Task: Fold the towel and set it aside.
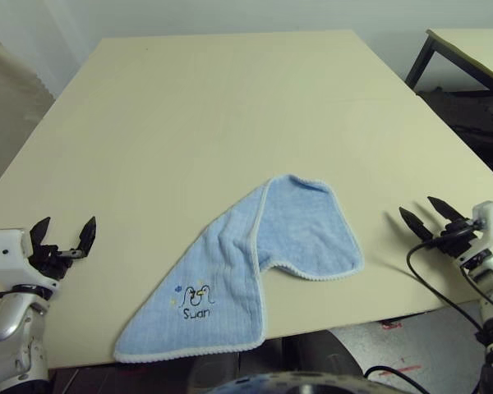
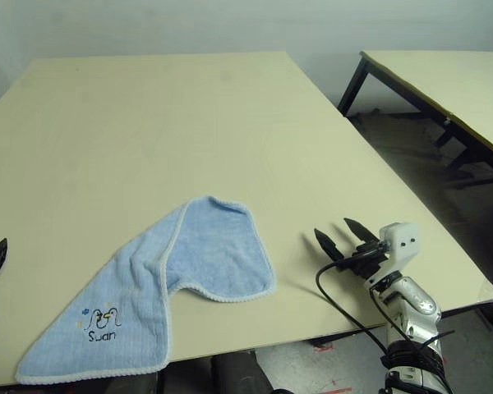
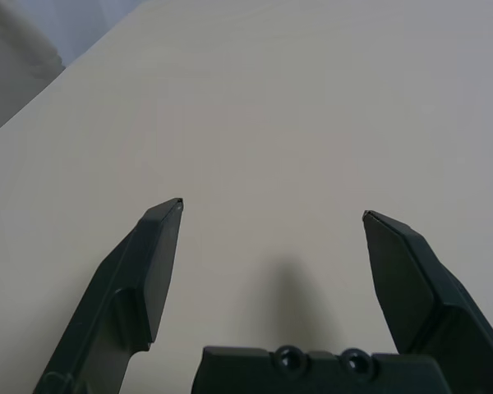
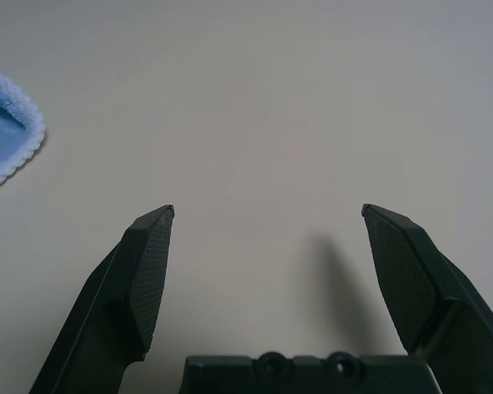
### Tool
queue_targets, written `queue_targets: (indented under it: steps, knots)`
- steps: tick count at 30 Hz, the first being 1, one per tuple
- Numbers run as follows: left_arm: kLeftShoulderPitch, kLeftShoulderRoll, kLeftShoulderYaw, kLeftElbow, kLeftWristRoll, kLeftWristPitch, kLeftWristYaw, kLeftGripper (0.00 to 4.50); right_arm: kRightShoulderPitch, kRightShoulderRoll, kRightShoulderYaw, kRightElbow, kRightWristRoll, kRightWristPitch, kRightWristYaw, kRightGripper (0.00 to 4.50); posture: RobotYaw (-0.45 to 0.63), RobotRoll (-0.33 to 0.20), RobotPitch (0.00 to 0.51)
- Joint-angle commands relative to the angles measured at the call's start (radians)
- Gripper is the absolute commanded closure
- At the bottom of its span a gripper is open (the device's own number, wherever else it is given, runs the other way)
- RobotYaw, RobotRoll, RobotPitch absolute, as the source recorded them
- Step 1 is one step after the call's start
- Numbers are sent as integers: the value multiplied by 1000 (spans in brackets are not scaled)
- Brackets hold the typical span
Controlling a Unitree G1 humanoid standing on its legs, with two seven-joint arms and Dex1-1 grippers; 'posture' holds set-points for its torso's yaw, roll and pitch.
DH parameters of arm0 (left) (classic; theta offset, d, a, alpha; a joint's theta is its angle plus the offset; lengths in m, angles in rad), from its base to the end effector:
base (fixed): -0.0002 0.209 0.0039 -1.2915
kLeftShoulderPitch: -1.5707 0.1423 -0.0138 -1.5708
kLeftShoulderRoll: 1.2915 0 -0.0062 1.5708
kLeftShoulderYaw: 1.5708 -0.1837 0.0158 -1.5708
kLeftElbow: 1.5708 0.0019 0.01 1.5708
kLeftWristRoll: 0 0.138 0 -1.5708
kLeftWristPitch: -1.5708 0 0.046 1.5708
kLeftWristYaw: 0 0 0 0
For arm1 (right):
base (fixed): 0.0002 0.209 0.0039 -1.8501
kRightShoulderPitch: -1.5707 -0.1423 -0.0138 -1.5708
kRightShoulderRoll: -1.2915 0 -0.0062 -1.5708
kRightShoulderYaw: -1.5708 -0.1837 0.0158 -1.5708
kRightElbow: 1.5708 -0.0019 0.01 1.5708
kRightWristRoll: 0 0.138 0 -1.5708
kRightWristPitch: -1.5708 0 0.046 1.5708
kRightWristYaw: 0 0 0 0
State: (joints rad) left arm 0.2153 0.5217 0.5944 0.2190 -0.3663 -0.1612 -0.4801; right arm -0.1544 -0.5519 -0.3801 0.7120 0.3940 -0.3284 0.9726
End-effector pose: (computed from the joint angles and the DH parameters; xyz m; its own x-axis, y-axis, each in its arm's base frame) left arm 0.1147 0.3644 0.0697 0.9833 0.1811 -0.0163 -0.1742 0.9642 0.2001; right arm 0.1875 -0.3511 0.0413 0.9279 0.3702 -0.0436 -0.3723 0.9262 -0.0588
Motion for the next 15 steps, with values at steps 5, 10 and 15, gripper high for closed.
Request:
queue_targets:
  steps: [5, 10, 15]
  knots:
    - [83, 135, 2, -262, -233, 171, -289, 23, 65, -49, 86, -388, 59, 140, 114, 0, -45, 0, 68]
    - [68, 166, 9, -286, -255, 215, -317, 23, 47, -29, 96, -421, 61, 195, 87, 0, -35, 0, 64]
    - [119, 202, -36, -372, -252, 247, -431, 23, 51, -22, 131, -565, 97, 312, 71, 0, -37, 0, 57]
